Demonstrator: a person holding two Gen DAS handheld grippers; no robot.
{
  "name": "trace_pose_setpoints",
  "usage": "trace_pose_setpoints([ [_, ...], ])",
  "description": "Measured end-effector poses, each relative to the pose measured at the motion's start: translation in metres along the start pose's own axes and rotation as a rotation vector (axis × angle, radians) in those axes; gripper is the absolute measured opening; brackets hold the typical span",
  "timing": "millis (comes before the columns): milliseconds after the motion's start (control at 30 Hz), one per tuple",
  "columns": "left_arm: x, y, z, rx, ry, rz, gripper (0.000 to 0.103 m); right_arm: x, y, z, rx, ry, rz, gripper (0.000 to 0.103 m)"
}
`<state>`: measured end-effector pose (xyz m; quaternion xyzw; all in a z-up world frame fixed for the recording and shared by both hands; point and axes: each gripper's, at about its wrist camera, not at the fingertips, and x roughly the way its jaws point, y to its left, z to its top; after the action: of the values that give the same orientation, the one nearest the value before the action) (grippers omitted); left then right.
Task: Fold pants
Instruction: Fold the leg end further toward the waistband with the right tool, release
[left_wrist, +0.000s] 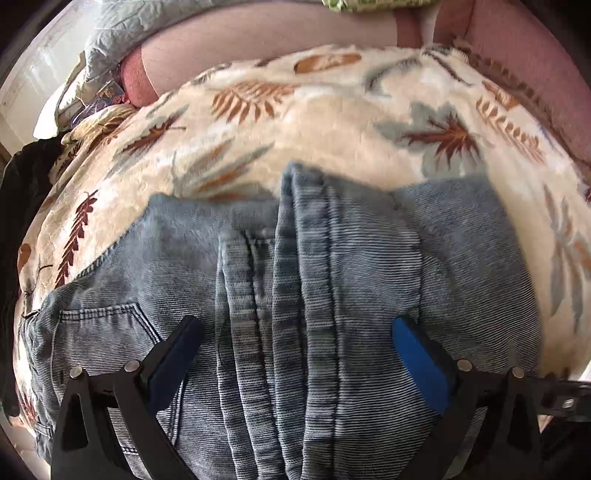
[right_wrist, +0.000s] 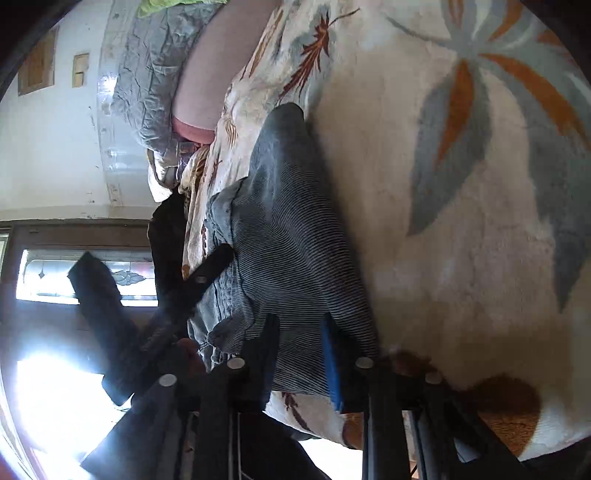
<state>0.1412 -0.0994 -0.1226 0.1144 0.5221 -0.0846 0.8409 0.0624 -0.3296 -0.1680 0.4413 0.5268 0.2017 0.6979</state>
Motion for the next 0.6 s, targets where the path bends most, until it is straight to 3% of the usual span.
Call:
trace_pose_setpoints([
  [100, -0.004, 0.012, -0.003, -0.096, 0.015, -0.034, 0.103, -0.003, 0.016, 0.003, -0.044, 0.029, -0.052, 0.028],
  [167, -0.011, 0.011, -0.006, -0.082, 0.011, -0.029, 0.103, -0.009, 0.032, 0.012, -0.094, 0.007, -0.047, 0.038],
  [300, -0.033, 0.009, -0.02, -0.056, -0.058, -0.023, 0.103, -0.019, 0.054, 0.05, -0.106, -0.062, 0.014, 0.043],
  [367, -0.029, 0.008, -0.028, -0.047, -0.044, -0.016, 0.103, -0.003, 0.05, 0.069, -0.072, -0.012, 0.038, 0.048],
  [433, -0.018, 0.013, -0.031, -0.057, -0.032, -0.037, 0.103, 0.02, 0.035, 0.079, -0.07, 0.032, -0.11, 0.049],
  [467, -0.018, 0.016, -0.032, -0.074, -0.04, -0.053, 0.103, 0.022, 0.023, 0.081, -0.023, 0.027, -0.092, 0.039],
  [500, -0.02, 0.018, -0.034, -0.079, -0.043, -0.062, 0.103, 0.019, 0.02, 0.082, 0.014, 0.02, -0.052, 0.039],
  [600, -0.021, 0.016, -0.037, -0.069, -0.058, -0.054, 0.103, 0.002, 0.038, 0.091, -0.033, -0.033, -0.013, 0.045],
])
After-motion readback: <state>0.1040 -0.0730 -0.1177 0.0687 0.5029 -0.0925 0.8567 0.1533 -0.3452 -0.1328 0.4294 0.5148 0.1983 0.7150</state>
